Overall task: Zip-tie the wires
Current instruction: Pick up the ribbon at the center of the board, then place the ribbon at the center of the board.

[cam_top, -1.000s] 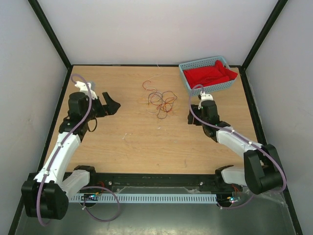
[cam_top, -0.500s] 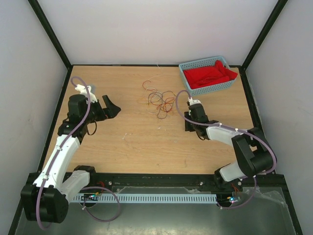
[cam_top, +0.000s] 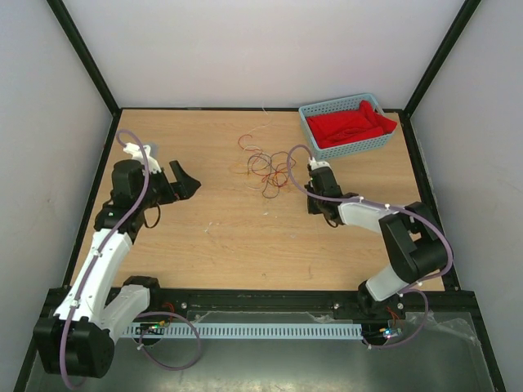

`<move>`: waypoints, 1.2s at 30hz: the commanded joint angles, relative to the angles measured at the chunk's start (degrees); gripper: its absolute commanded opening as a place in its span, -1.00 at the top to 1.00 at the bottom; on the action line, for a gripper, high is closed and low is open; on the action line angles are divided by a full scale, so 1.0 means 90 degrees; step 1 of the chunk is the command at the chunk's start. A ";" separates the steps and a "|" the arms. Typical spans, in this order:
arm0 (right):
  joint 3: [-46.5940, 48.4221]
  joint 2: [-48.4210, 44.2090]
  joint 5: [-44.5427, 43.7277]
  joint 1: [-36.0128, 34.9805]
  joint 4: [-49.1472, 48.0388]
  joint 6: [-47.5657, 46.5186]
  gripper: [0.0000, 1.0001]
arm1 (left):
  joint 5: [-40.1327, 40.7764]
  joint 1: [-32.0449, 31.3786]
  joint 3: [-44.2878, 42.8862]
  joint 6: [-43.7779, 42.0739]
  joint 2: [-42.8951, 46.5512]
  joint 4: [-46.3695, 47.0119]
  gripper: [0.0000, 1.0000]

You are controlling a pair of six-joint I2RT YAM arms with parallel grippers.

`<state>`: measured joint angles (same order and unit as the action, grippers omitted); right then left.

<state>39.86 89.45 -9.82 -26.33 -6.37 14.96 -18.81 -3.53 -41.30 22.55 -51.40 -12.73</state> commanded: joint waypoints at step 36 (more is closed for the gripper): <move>1.1494 0.6775 0.1280 -0.1723 0.0886 0.1396 -0.08 | 0.0264 0.0041 -0.0332 -0.0195 0.0288 -0.0488 -0.98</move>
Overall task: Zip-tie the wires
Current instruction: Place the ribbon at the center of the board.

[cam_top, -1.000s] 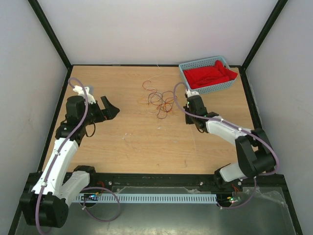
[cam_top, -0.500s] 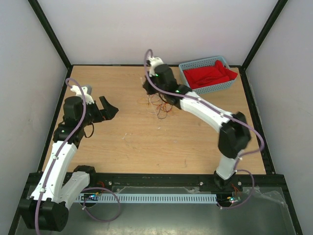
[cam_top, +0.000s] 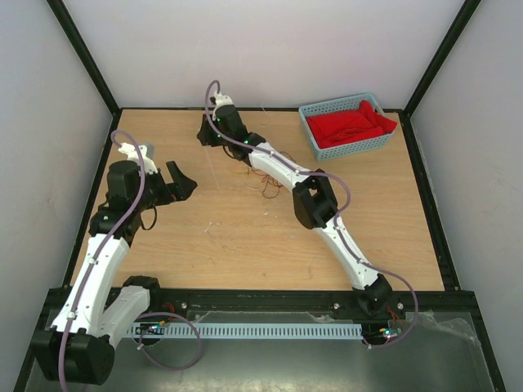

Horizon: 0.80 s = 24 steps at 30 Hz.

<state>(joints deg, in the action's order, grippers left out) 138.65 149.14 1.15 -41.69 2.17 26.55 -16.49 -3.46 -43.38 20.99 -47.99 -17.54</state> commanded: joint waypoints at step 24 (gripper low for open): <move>-0.6376 -0.4784 -0.0709 0.0725 0.0132 -0.1271 -0.66 | -0.0245 0.0033 0.0073 0.0161 -0.0026 0.0185 -0.98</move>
<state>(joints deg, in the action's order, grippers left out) 82.43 104.12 -8.45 -34.52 2.61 13.19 -17.74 -3.46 -43.27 22.15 -48.31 -17.45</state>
